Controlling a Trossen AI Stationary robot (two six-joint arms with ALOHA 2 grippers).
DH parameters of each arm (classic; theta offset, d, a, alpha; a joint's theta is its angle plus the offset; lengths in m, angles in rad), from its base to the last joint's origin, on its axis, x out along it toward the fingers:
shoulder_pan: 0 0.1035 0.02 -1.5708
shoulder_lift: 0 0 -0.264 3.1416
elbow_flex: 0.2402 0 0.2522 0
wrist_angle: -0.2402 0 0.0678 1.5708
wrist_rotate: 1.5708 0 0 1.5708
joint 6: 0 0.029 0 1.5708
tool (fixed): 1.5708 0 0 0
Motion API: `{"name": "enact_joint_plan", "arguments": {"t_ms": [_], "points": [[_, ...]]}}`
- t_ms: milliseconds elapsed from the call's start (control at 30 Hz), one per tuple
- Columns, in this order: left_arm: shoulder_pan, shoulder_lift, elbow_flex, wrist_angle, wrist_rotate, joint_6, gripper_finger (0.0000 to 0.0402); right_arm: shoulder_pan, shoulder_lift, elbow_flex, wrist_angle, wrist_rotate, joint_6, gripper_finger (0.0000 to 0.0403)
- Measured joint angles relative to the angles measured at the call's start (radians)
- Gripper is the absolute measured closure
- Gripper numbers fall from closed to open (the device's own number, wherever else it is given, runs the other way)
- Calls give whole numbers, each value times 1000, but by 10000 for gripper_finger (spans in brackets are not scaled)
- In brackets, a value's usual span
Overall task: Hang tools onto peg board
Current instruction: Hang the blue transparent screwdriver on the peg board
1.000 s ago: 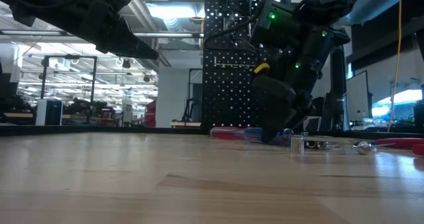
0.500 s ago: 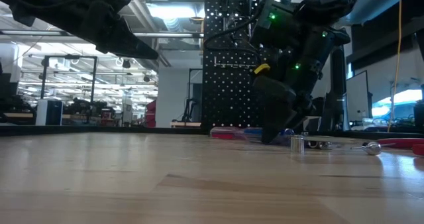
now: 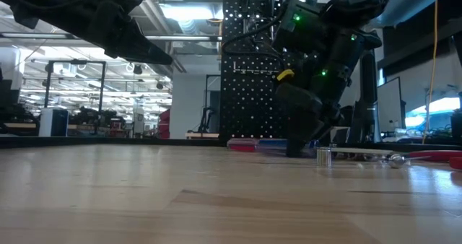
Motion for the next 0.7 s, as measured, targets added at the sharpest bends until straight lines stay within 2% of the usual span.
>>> {"name": "enact_joint_plan", "arguments": {"t_ms": [200,500,700], "points": [[0,0,0,0,0,0,295,0,-9,25,-10,-3,-16,286],[0,0,0,0,0,-21,295,1,-92,55,-29,0,-47,286],[0,0,0,1,2,-73,290,9,-171,55,-30,72,-93,286]]}}
